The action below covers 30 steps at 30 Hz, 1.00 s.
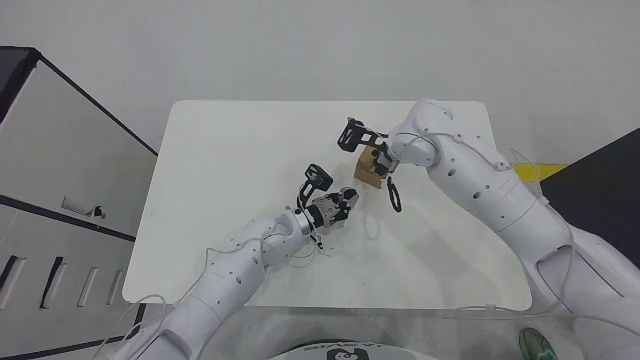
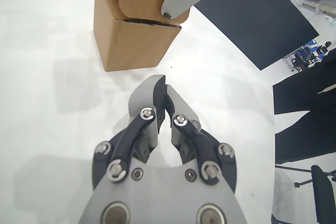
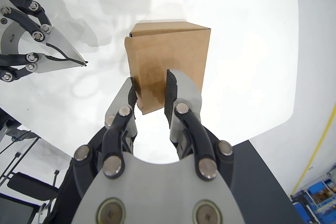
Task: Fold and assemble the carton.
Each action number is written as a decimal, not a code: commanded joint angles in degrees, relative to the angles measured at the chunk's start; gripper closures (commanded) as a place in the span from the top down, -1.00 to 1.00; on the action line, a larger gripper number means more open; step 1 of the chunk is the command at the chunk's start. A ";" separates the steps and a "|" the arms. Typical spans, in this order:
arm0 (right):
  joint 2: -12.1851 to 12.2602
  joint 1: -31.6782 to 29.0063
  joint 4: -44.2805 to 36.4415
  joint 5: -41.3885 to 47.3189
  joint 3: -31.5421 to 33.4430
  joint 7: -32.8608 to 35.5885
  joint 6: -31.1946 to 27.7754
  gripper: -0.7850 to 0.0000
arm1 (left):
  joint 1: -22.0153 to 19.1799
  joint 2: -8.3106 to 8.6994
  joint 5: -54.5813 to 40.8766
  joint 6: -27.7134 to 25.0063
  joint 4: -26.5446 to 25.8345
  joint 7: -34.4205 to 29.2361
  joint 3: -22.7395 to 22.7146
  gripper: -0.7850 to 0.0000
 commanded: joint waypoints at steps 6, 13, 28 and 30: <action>0.05 -0.33 0.20 -0.48 0.63 -0.17 -0.16 -0.32 | 0.00 0.00 0.00 0.00 0.00 0.00 0.00 -1.00; -0.07 -0.47 0.29 -0.77 0.91 -0.39 -0.42 -0.26 | 0.00 0.00 0.00 0.00 0.00 0.00 0.00 -1.00; -0.56 -0.48 1.51 -1.03 1.01 -0.47 -0.80 -0.69 | 0.00 0.00 0.00 0.00 0.00 0.00 0.00 -1.00; -0.61 -0.54 1.65 -0.92 1.04 -0.54 -0.98 -0.69 | 0.00 0.00 0.00 0.00 0.00 0.00 0.00 -1.00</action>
